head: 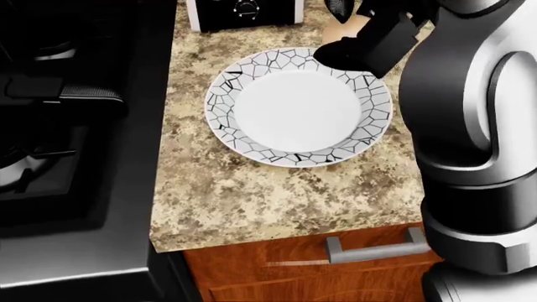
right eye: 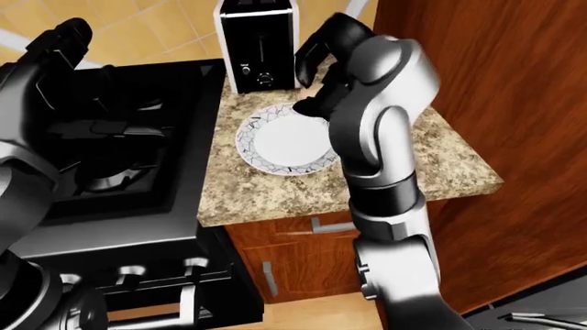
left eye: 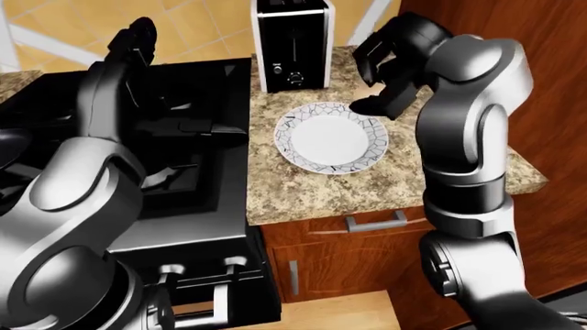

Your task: Pick the egg from the plate and place it in the pan.

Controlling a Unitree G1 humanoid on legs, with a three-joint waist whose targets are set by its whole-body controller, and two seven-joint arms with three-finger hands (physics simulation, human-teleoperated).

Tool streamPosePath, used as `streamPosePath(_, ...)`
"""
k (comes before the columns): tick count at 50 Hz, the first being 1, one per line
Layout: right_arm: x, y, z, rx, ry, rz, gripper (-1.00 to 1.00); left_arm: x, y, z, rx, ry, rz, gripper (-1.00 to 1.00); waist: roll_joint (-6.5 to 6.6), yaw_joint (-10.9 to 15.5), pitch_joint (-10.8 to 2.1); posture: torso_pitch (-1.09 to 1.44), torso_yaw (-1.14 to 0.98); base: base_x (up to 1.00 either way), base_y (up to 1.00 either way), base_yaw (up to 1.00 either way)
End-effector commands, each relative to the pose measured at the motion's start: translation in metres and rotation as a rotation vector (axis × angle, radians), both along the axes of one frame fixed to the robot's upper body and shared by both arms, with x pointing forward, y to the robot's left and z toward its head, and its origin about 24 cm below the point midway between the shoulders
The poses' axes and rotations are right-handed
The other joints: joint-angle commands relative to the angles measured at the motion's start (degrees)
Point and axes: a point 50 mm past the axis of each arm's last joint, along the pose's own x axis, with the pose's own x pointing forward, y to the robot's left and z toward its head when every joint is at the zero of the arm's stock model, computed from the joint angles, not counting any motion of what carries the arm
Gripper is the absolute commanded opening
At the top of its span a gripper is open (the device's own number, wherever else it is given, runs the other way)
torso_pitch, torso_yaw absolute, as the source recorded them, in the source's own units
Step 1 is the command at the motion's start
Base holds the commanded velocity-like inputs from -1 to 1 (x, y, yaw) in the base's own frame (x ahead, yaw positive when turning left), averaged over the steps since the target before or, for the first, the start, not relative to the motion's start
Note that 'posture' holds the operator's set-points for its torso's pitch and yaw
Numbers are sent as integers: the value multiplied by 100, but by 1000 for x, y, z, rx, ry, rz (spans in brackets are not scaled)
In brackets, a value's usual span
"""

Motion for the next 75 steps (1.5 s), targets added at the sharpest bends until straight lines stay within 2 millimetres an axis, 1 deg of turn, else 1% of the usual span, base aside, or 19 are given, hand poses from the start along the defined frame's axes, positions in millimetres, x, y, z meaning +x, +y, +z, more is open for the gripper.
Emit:
streamPosePath(1,-8,3,18,-43,-85,17,-100,-3,0,11,-5,-73,3,100,9,-7,-168,0,0,0,0,0)
streamPosePath(15,-21,16,16,65,-8,113,-100,-4,-2,11,-3,-72,1,100,43,-44,-160,0,0,0,0,0)
streamPosePath(25,-31,24,25,103,-45,132,-100,-5,-4,9,-4,-69,-1,100,59,-45,-151,0,0,0,0,0)
streamPosePath(41,-30,24,27,120,-60,126,-100,-5,-4,14,-3,-74,0,100,81,-46,-148,0,0,0,0,0)
streamPosePath(42,-30,25,27,122,-59,127,-100,-4,-4,14,-2,-74,0,100,115,-29,-298,0,0,0,13,0)
streamPosePath(48,-31,25,28,124,-62,128,-100,-5,-4,14,-4,-75,0,100,-111,17,-282,0,0,0,26,0)
streamPosePath(51,-31,24,26,126,-61,128,-100,-4,-5,13,-3,-74,-1,100,2,27,-204,0,0,0,27,0)
streamPosePath(53,-31,24,26,128,-62,127,-100,-4,-5,14,-3,-75,-2,100,219,-9,-163,0,0,0,27,0)
streamPosePath(54,-31,24,26,128,-62,129,-100,-4,-5,14,-3,-76,-2,100,429,-17,-227,0,0,0,27,0)
streamPosePath(55,-31,24,26,128,-62,129,-100,-4,-6,14,-3,-76,-3,100,486,-54,-297,0,0,0,27,0)
streamPosePath(56,-31,24,26,130,-63,127,-100,-4,-6,14,-3,-76,-4,100,356,-30,-198,0,0,0,27,0)
streamPosePath(57,-31,24,26,129,-63,127,-100,-4,-6,15,-3,-77,-4,100,354,-59,-180,0,0,0,26,0)
streamPosePath(59,-31,24,25,129,-63,127,-100,-4,-7,14,-3,-75,-5,100,220,-66,-235,0,0,0,26,0)
streamPosePath(67,-33,23,25,136,-63,127,-100,-4,-10,16,2,-76,-11,100,-118,-80,-245,0,0,0,26,0)
streamPosePath(69,-32,22,23,137,-63,126,-100,-4,-10,15,3,-75,-10,100,-307,-71,-253,0,0,0,26,0)
streamPosePath(70,-32,23,23,137,-62,127,-100,-4,-10,15,3,-74,-10,100,-489,-58,-317,0,0,0,27,0)
streamPosePath(71,-32,23,23,137,-62,126,-100,-4,-10,15,3,-74,-10,100,-259,-75,-265,0,0,0,26,0)
streamPosePath(72,-32,23,22,137,-62,125,-100,-4,-10,15,3,-74,-10,100,-375,-5,-307,0,0,0,27,0)
streamPosePath(75,-31,24,21,137,-59,128,-100,-4,-9,16,4,-75,-8,100,-346,47,-343,0,0,0,27,0)
